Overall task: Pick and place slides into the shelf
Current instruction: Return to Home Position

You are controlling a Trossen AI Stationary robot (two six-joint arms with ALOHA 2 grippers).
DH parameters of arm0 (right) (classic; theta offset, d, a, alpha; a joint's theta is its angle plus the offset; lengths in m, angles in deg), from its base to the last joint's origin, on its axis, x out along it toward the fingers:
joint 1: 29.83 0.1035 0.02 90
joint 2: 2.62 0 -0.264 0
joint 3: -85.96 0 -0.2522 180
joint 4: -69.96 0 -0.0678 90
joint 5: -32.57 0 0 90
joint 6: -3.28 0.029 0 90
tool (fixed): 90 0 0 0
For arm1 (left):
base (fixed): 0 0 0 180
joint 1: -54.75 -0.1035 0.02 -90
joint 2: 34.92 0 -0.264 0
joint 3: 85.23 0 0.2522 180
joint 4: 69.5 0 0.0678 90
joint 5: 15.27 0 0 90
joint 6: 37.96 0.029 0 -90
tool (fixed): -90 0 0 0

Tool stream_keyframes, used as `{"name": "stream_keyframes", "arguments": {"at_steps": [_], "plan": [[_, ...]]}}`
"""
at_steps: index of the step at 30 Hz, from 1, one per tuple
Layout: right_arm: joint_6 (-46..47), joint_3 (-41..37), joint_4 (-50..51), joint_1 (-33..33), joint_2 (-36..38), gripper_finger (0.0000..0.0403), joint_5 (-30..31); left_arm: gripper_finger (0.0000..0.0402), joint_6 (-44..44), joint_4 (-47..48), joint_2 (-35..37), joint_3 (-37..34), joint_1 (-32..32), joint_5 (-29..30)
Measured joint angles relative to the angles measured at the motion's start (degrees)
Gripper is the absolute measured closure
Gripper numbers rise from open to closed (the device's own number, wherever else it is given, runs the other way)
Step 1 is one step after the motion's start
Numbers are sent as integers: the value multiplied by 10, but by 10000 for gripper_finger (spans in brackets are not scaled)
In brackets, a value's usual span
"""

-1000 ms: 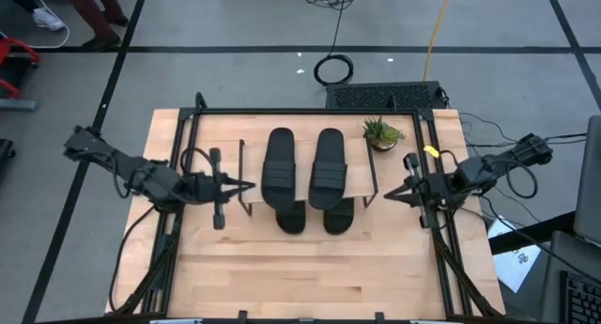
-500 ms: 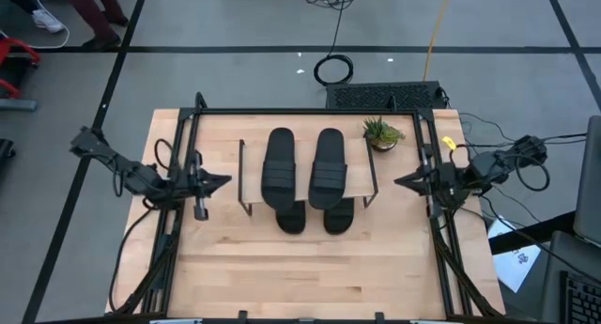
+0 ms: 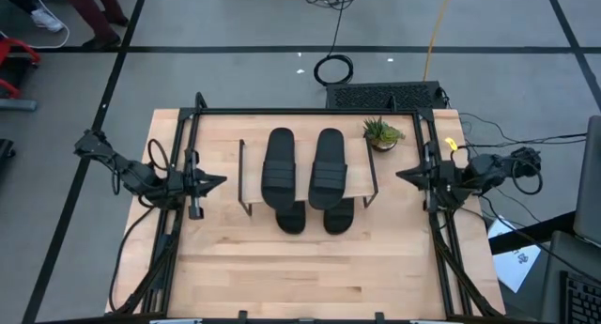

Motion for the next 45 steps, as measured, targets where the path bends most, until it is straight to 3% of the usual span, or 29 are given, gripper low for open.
{"name": "stream_keyframes", "arguments": {"at_steps": [5, 10, 17, 21, 25, 30, 39, 45], "plan": [[33, -32, -5, -4, 63, 403, -26, 402, -2, 2, 0, 0, 4, 1], [48, -45, 42, -4, 75, 403, -28, 402, 1, 23, 4, 0, 30, 53], [83, -48, 9, -4, 76, 403, 59, 402, 7, 35, 33, 0, 62, 91], [79, -83, -28, -4, 75, 403, -24, 402, -12, 65, 39, 0, 65, 80], [64, -152, -154, -4, 72, 403, -77, 402, -40, 85, 38, 0, 65, 40], [53, -203, -204, -4, 72, 403, -91, 401, -73, 92, 35, 0, 65, -16], [34, -211, -222, -8, 72, 403, -109, 401, -106, 129, 5, -17, 63, -15], [30, -211, -218, -48, 68, 403, -158, 401, -57, 31, 13, -83, 20, -22]]}}
